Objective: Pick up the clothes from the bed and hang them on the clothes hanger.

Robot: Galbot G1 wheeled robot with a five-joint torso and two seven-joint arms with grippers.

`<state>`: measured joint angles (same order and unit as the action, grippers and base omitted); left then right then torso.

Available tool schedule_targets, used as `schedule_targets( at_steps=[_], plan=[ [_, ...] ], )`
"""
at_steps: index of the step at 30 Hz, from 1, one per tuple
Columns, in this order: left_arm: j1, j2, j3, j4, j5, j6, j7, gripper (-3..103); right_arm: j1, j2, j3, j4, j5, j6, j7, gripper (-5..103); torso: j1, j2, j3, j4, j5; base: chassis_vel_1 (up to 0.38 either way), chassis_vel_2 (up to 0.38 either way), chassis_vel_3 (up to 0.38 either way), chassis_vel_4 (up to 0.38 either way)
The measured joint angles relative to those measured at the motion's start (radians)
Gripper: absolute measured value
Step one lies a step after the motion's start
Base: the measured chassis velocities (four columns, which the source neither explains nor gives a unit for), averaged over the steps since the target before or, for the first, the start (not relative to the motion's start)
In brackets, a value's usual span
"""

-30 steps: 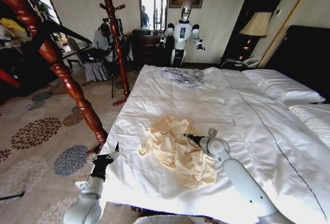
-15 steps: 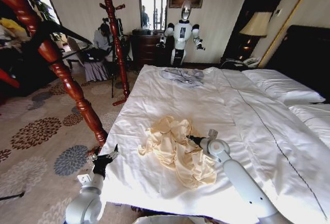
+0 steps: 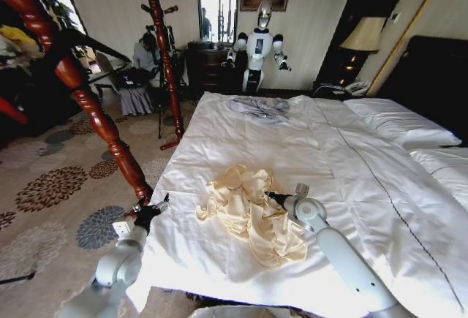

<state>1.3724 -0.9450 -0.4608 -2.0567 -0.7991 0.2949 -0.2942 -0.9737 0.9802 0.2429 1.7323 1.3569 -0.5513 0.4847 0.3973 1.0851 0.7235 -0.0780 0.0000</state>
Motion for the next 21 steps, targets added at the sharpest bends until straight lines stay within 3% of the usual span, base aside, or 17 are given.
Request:
schedule_targets(
  at_steps=[5, 11, 17, 21],
  plan=[
    [-0.149, 0.060, 0.074, 0.069, -0.108, 0.017, 0.038, 99, 0.000, -0.004, 0.004, 0.003, 0.000, 0.003, 0.000, 0, 0.000, 0.000, 0.000, 0.0004, 0.0001, 0.000, 0.000, 0.000, 0.000],
    [-0.358, 0.057, 0.207, 0.187, -0.238, 0.053, 0.052, 99, -0.013, -0.019, 0.006, 0.009, -0.003, 0.006, -0.001, 0, 0.000, 0.000, 0.000, 0.0001, 0.0002, 0.000, 0.000, 0.000, 0.000],
    [-0.541, 0.025, 0.356, 0.344, -0.272, 0.066, 0.068, 98, -0.014, -0.025, 0.014, 0.010, -0.003, 0.008, -0.001, 0, 0.000, 0.000, 0.000, 0.0000, 0.0002, 0.000, 0.000, 0.000, 0.000],
    [-0.700, -0.030, 0.467, 0.485, -0.275, 0.074, 0.099, 98, -0.014, -0.042, 0.015, 0.007, -0.002, 0.011, -0.005, 0, 0.000, 0.000, 0.000, 0.0002, 0.0003, 0.000, 0.000, 0.000, 0.000]
  ],
)
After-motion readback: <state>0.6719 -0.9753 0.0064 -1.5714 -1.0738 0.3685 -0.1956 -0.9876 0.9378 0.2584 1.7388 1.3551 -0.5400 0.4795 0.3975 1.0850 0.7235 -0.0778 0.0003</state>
